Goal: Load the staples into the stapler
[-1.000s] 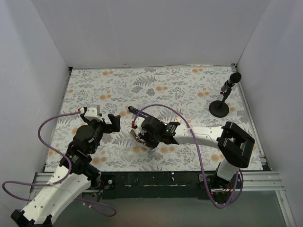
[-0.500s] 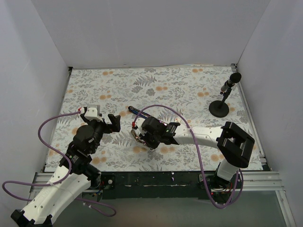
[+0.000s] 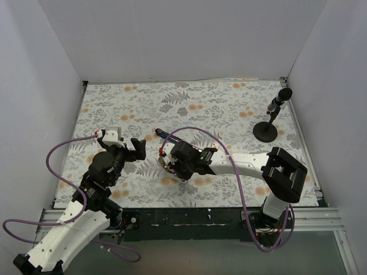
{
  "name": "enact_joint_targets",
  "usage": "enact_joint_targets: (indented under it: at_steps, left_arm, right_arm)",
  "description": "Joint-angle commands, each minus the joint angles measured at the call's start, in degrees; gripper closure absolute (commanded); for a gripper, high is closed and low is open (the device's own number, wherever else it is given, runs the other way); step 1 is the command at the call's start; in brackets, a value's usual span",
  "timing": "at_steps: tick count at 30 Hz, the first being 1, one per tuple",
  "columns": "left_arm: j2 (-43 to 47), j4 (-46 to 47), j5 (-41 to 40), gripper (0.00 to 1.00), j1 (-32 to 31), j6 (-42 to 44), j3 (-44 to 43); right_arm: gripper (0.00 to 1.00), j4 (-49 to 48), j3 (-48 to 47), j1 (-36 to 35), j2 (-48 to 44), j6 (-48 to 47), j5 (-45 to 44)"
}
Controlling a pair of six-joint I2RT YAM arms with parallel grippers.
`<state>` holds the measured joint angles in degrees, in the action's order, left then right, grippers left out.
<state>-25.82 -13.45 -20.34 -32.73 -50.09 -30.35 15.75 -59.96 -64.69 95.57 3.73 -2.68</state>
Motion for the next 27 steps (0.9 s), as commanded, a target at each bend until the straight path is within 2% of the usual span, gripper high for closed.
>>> enact_joint_targets:
  at_steps: [1, 16, 27]
  left_arm:
    - [0.25, 0.27, 0.39, 0.02, 0.39, 0.78, 0.55]
    - [-0.02, 0.27, 0.47, 0.02, 0.47, 0.78, 0.64]
    - [0.07, 0.27, 0.56, 0.02, 0.56, 0.78, 0.55]
  right_arm:
    - [0.78, 3.59, -2.0, -0.44, 1.81, -1.26, 0.13]
    - [0.67, 4.82, -3.58, -0.53, 2.25, -1.53, 0.39]
    - [0.67, 4.64, -3.49, -0.53, 1.29, -1.53, 0.57]
